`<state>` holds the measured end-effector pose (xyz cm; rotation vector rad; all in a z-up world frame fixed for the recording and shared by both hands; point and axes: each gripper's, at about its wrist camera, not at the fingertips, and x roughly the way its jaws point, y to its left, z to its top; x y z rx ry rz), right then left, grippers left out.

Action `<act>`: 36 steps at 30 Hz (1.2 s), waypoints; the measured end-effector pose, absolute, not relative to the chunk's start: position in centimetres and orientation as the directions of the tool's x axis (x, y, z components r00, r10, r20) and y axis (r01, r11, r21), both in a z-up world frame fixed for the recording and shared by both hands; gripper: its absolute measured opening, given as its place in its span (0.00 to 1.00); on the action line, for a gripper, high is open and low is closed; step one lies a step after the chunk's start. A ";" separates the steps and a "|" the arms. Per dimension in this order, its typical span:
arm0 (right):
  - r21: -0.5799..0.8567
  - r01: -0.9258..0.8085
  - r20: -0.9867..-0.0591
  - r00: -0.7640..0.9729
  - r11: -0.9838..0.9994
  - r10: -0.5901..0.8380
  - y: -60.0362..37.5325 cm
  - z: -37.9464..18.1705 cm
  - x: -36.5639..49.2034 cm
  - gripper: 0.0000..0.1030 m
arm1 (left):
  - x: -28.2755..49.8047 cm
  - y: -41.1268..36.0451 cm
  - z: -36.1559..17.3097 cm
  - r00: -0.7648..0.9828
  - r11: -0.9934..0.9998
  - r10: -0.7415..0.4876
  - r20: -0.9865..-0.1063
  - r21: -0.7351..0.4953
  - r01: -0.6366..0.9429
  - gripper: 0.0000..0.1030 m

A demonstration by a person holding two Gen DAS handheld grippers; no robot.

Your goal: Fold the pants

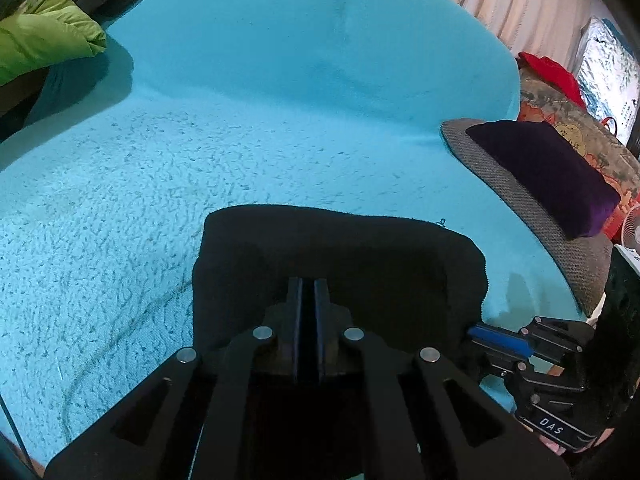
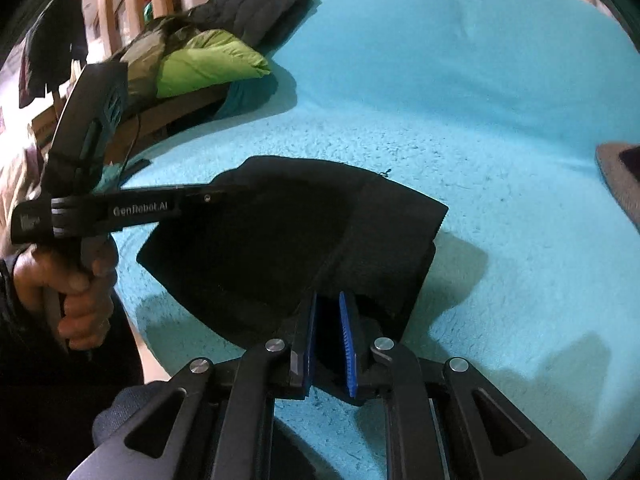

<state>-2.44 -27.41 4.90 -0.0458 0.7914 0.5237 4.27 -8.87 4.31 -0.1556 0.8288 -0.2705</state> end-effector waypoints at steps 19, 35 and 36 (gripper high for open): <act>0.155 -0.382 -0.683 0.625 0.911 0.378 -27.2 4.6 -3.7 0.12 | 3.7 -9.0 4.2 0.666 0.963 -0.266 -0.697 -0.225 0.149 0.04; 0.161 -0.295 -0.694 0.644 0.942 0.321 -27.2 7.5 -5.1 0.34 | 0.9 -12.5 5.9 0.671 0.928 -0.370 -0.642 -0.221 0.300 1.00; 0.155 -0.299 -0.678 0.661 0.942 0.321 -27.3 8.0 -5.7 0.37 | 0.4 -12.3 6.2 0.685 0.933 -0.358 -0.634 -0.222 0.282 1.00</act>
